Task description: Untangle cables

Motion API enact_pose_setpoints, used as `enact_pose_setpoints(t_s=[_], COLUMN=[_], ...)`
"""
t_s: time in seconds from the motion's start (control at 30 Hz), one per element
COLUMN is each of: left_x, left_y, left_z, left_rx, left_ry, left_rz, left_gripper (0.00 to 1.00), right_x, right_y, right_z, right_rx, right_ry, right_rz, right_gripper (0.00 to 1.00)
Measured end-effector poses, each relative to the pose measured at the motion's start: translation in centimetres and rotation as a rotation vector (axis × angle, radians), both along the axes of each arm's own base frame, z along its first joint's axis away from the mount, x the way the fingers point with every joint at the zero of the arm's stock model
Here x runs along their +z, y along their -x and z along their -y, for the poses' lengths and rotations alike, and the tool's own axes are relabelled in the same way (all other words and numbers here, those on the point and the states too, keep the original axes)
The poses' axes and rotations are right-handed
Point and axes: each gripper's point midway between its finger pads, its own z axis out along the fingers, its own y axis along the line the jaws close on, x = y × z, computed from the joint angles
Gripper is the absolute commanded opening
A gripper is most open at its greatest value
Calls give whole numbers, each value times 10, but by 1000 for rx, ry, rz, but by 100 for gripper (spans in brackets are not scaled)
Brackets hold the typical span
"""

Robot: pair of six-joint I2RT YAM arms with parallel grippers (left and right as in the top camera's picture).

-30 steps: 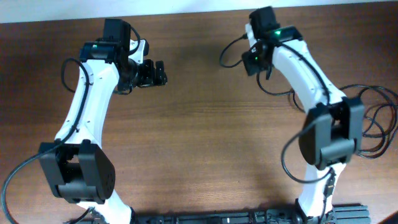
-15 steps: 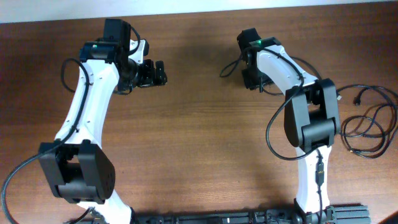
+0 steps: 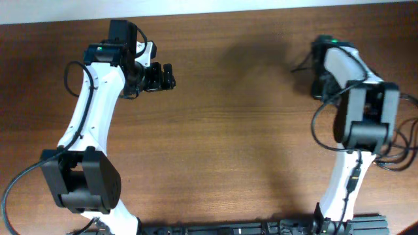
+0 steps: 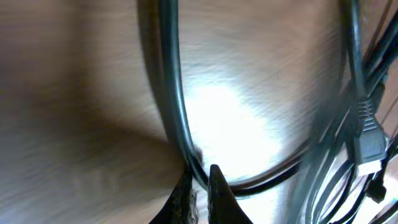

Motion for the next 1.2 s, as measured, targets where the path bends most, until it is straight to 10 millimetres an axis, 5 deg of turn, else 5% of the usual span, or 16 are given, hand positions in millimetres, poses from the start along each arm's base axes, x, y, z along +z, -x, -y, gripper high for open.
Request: enact_pose_setpoints(t_s=[0.1,0.3,0.37,0.43,0.47,0.57,0.73,0.9,1.07,1.2], left_x=[0,1,2,3,3,5,19,-4,-14,-10], left_y=[0,-4,-8,-10,-12,-23,-60,-9,45,52], left_z=[0,0,1,0,-3,-7,-28,-66,-86,-82], left_rx=[0,0,0,2,3,-3,51,80,75,56], left_ry=[0,2,2,-4,-18,-52,-171,-363,-378,-355], left_rz=[0,18,35,44,51,103,271,45,-190,-196], left_gripper=[99,99,99,99,99,99,99,99,99,99], right_x=[-2,13,46,87,123,180,187,175,166,175], right_y=[16,2,-19,-38,-50,-60,-64,-43,-7,7], right_z=[27,11,1,-7,-17,-56,-122,-192,-189,-186], right_rx=[-93,-121,-104,-58,-2,169,369,558,449,424], right_ry=[-36,-172,-240,-293,-346,-534,-689,-551,-525,-524], right_rz=[-11,73,188,314,414,563,548,370,230,212], right_gripper=[8,45,52,82,99,99,99,99,99,99])
